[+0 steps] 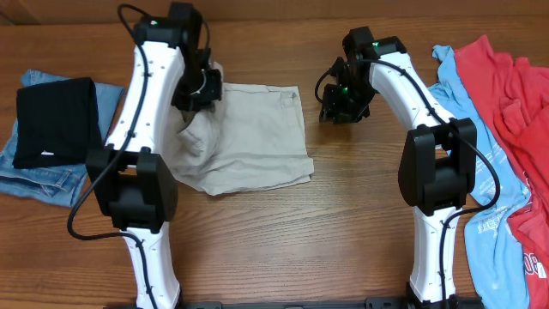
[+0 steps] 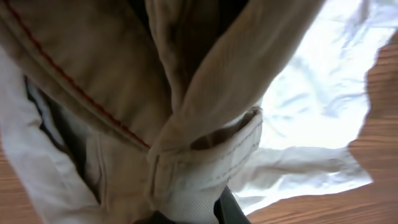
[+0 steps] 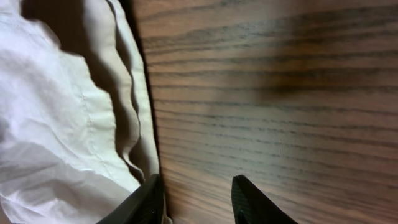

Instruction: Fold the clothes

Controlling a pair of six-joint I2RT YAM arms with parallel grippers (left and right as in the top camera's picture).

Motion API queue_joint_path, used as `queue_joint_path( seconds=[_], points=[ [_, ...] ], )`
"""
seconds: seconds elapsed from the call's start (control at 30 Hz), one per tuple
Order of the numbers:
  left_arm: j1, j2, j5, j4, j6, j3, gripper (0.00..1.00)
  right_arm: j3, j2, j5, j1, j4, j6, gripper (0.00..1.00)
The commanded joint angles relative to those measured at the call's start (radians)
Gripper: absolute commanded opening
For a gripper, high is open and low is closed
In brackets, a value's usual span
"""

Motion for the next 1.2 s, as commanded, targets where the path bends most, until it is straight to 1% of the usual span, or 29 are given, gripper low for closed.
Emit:
queue_joint_path(
  seconds=[0.0,0.17,0.33,0.4,0.57,0.63,0.8,0.87,1.03,1.17],
  points=[
    [-0.069,0.004,0.045,0.031,-0.087,-0.003,0.04,0.009,-0.027,0.010,-0.002,-0.003,-0.014,0.39],
    [-0.142,0.005,0.056,0.076,-0.141,-0.003,0.05,-0.001,-0.027,0.010,0.022,0.003,-0.015,0.39],
    [-0.208,0.009,0.029,0.112,-0.142,-0.003,0.08,-0.048,-0.023,0.010,0.059,0.024,-0.014,0.39],
    [-0.222,0.010,-0.002,0.113,-0.142,-0.011,0.08,-0.064,-0.018,0.016,0.080,0.032,-0.014,0.39],
    [-0.227,0.011,-0.005,0.116,-0.142,-0.033,0.08,-0.116,-0.018,0.059,0.105,0.072,-0.009,0.40],
    [-0.227,0.011,0.005,0.117,-0.143,-0.034,0.08,-0.141,-0.018,0.059,0.105,0.091,-0.002,0.40],
    [-0.228,0.011,0.089,0.101,-0.141,-0.034,0.07,-0.194,-0.018,0.058,0.105,0.134,0.013,0.40],
    [-0.230,0.011,0.111,0.083,-0.137,-0.034,0.05,-0.216,-0.018,0.058,0.105,0.154,0.014,0.40],
    [-0.233,0.011,0.124,0.014,-0.138,-0.034,0.04,-0.259,-0.018,0.060,0.105,0.196,0.027,0.38],
    [-0.240,0.011,0.201,-0.024,-0.138,-0.034,0.04,-0.276,-0.018,0.069,0.105,0.212,0.047,0.38]
  ],
)
